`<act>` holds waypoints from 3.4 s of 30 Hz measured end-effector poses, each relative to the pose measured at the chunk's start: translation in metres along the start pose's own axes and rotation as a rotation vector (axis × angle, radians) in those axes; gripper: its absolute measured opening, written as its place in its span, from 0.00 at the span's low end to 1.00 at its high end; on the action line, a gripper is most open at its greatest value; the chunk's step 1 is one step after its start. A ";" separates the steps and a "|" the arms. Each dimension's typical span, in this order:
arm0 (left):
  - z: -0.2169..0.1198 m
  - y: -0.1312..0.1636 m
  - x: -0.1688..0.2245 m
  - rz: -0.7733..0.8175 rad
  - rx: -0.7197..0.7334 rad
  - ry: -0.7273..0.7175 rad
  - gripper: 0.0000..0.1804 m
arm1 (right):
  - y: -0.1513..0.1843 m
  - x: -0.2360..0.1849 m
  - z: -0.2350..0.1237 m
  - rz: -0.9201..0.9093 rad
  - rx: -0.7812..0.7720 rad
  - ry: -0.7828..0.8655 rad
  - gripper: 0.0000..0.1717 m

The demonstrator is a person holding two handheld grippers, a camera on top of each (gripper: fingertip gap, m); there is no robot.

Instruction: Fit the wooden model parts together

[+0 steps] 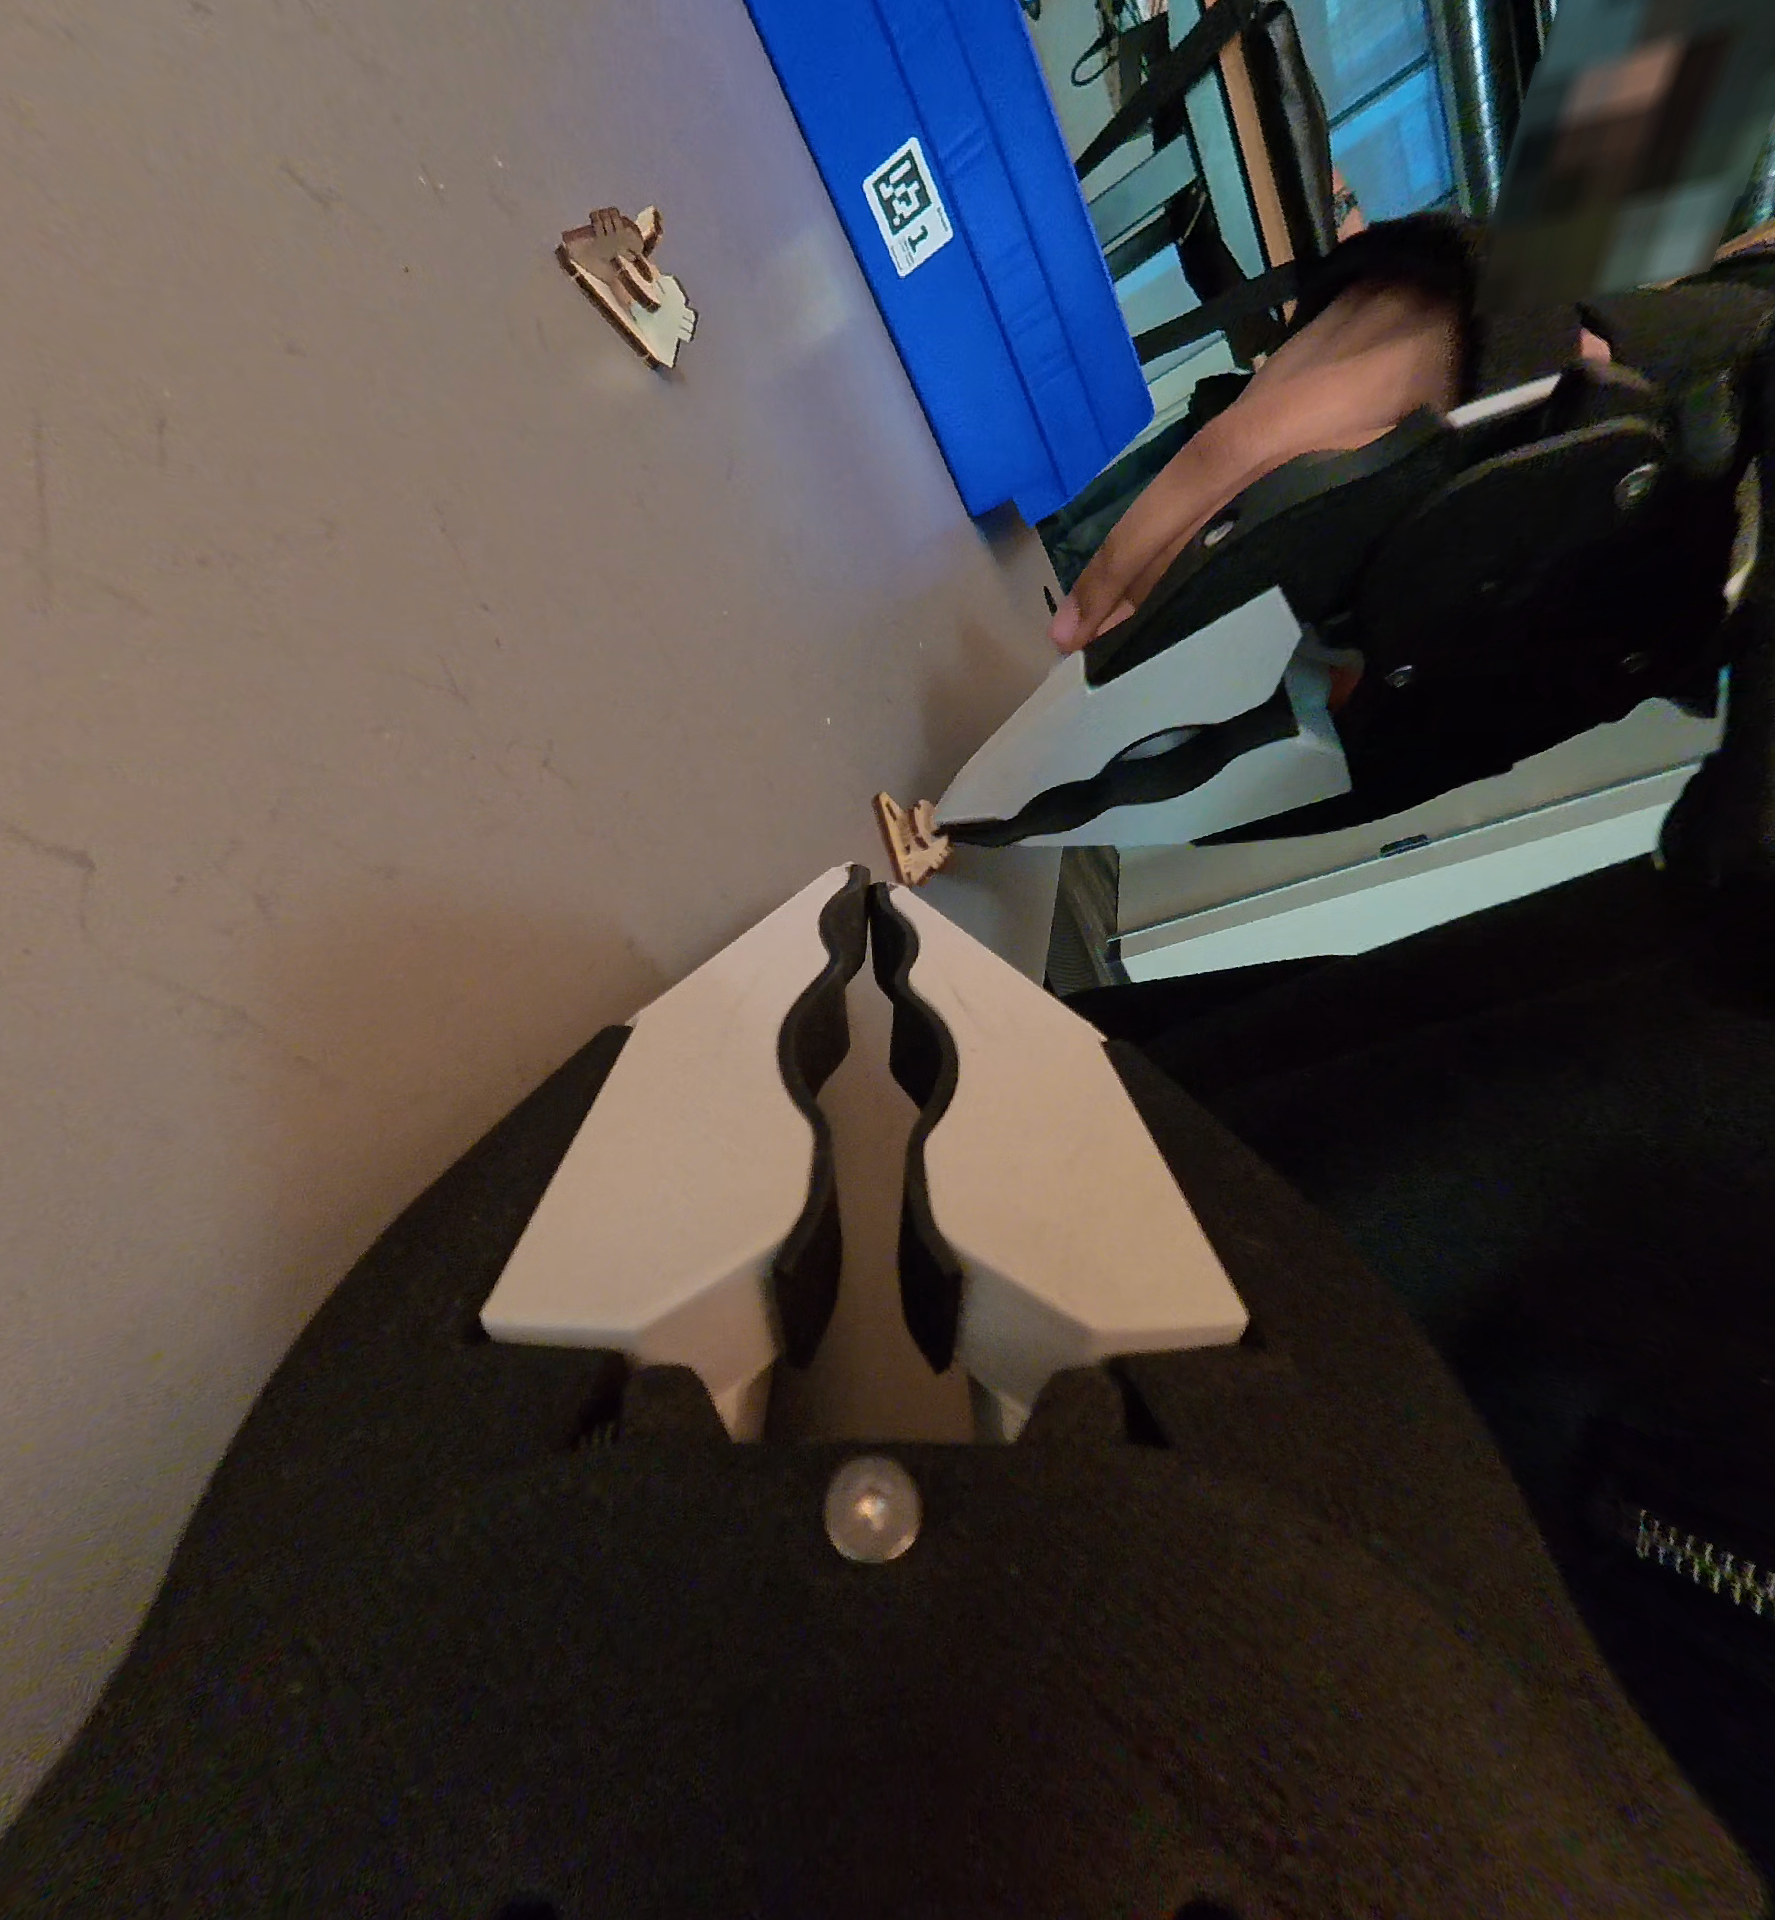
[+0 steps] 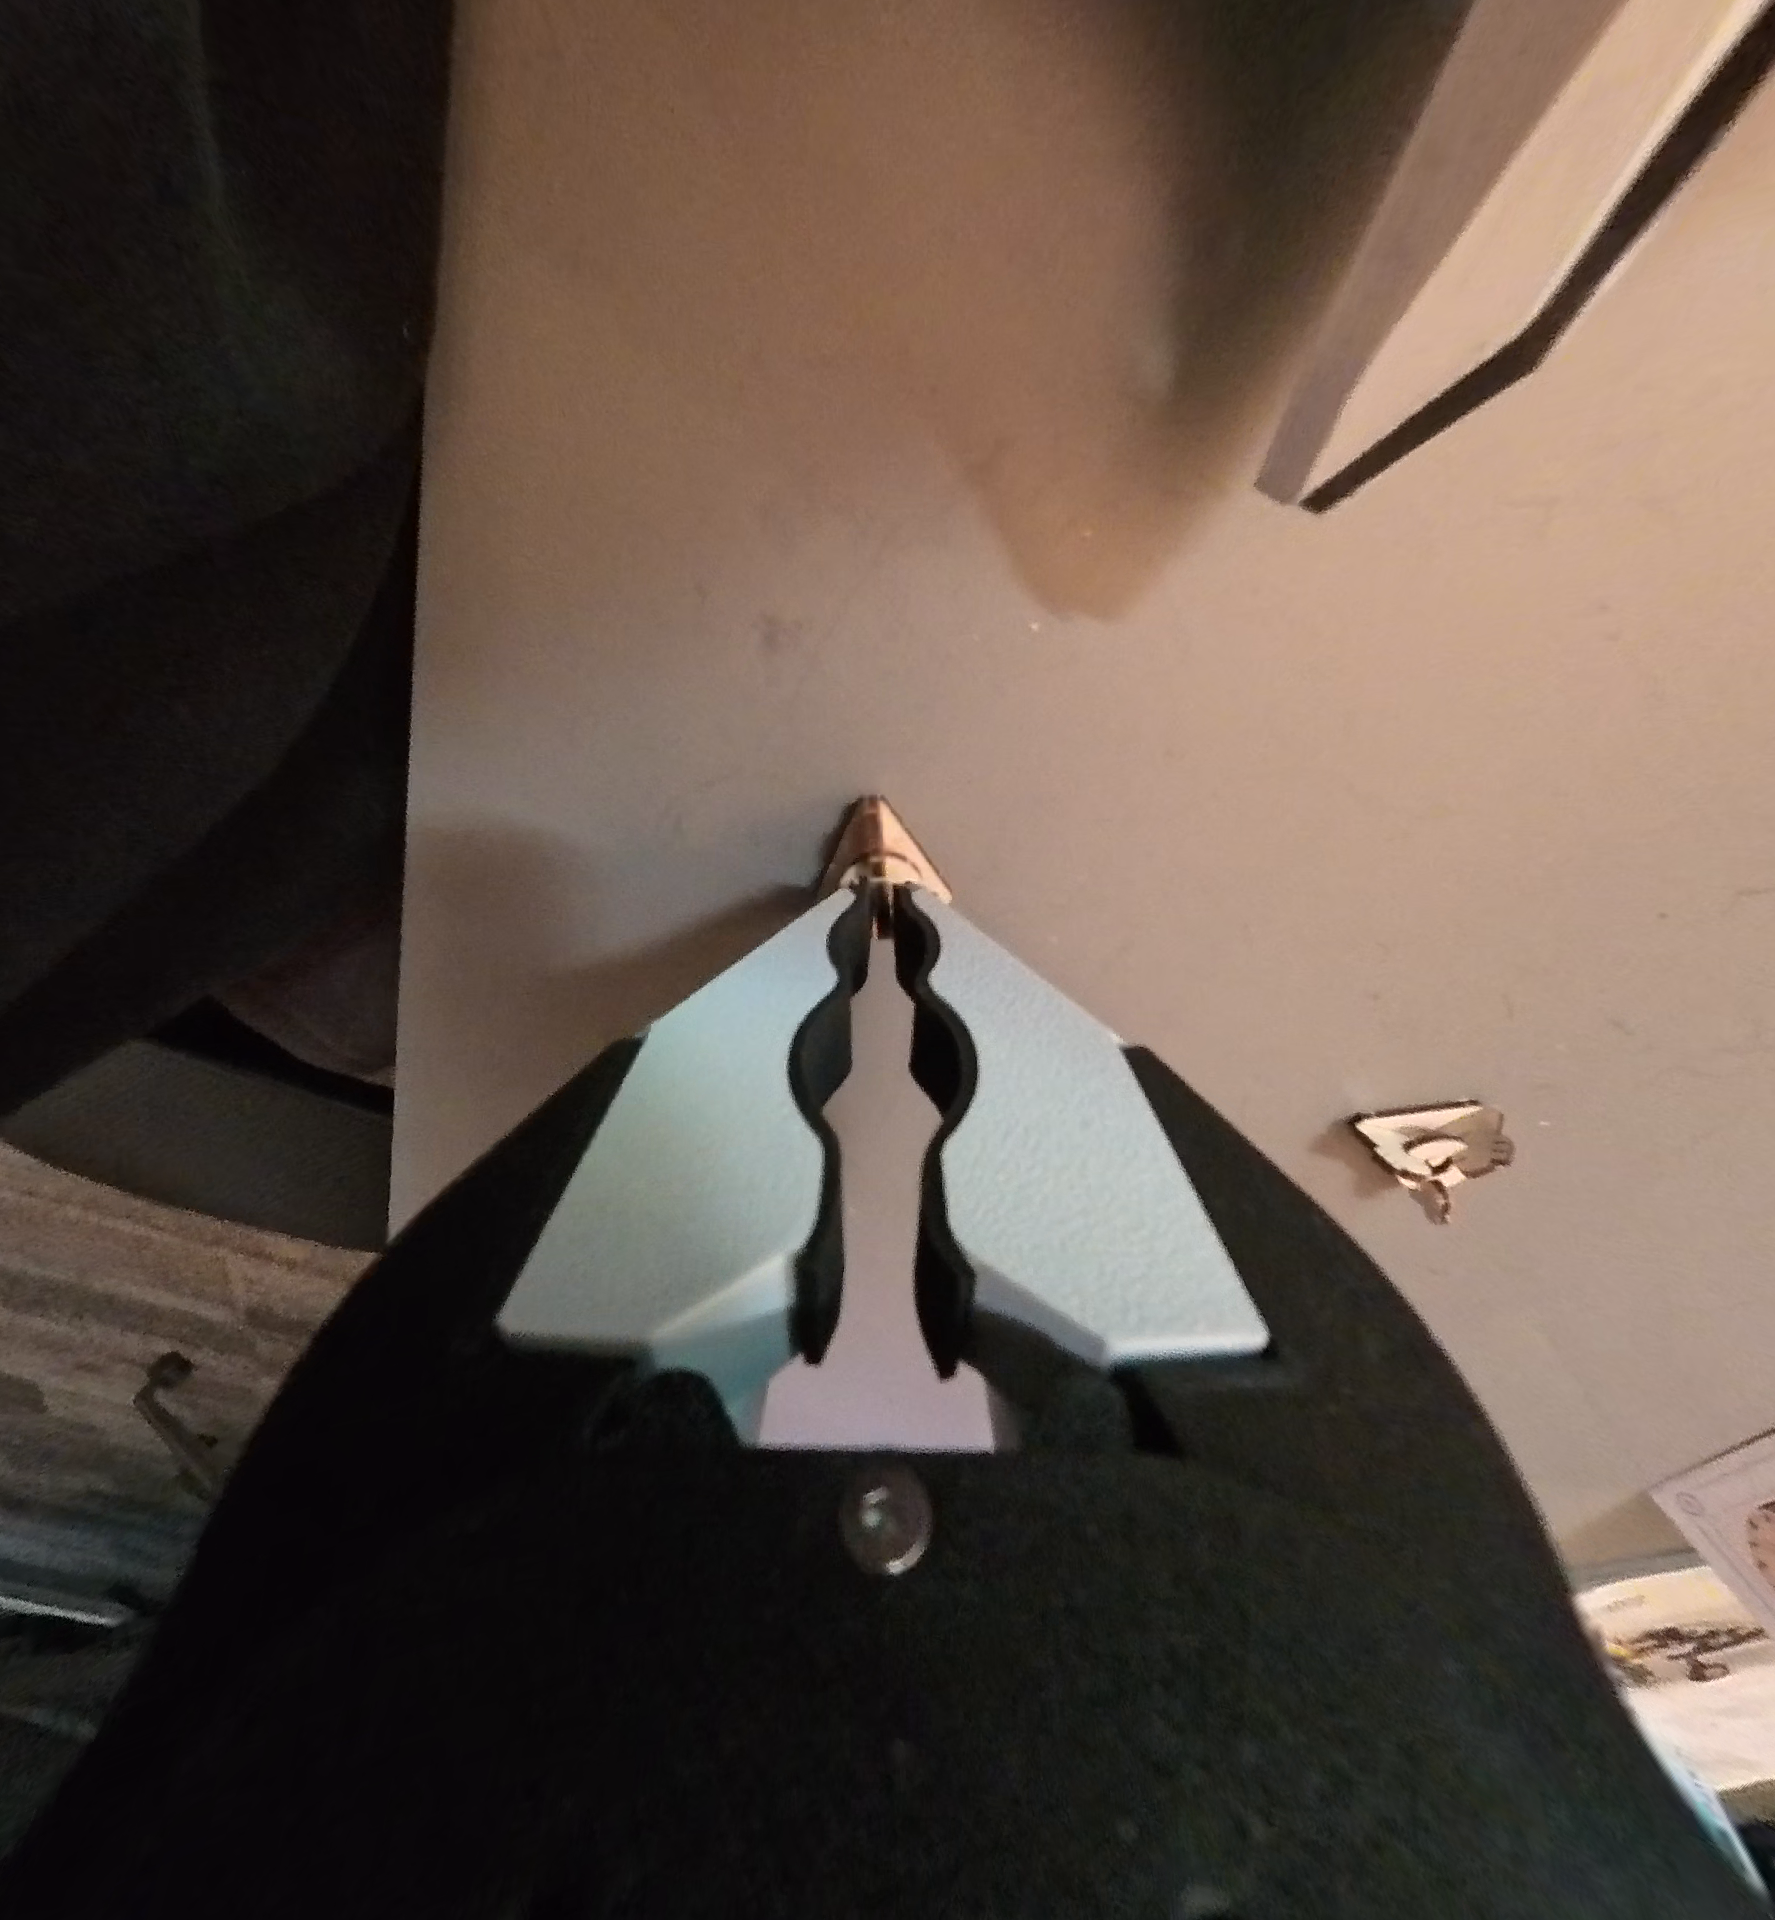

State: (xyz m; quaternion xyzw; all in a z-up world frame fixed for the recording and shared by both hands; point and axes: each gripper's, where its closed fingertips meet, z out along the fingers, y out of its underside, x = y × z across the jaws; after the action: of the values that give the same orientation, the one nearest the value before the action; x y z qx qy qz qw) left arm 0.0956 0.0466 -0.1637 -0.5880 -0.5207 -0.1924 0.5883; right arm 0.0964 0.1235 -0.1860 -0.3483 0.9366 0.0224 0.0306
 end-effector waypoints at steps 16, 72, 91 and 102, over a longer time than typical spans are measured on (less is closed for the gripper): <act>0.000 0.000 0.000 -0.002 -0.001 0.001 0.00 | 0.003 0.000 -0.002 0.005 -0.004 -0.040 0.01; 0.008 0.009 0.000 0.113 -0.059 -0.072 0.00 | 0.014 0.001 -0.030 0.577 0.474 0.232 0.18; 0.052 0.005 0.043 0.449 0.030 -0.090 0.05 | 0.004 -0.019 -0.006 0.787 0.882 0.669 0.16; 0.055 0.009 0.039 0.406 -0.014 -0.082 0.04 | 0.009 -0.012 -0.018 0.852 0.939 0.728 0.17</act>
State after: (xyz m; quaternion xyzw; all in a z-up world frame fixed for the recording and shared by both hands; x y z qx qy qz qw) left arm 0.0964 0.1131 -0.1481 -0.6923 -0.4137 -0.0490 0.5892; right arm 0.0991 0.1373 -0.1674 0.1105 0.8526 -0.4889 -0.1481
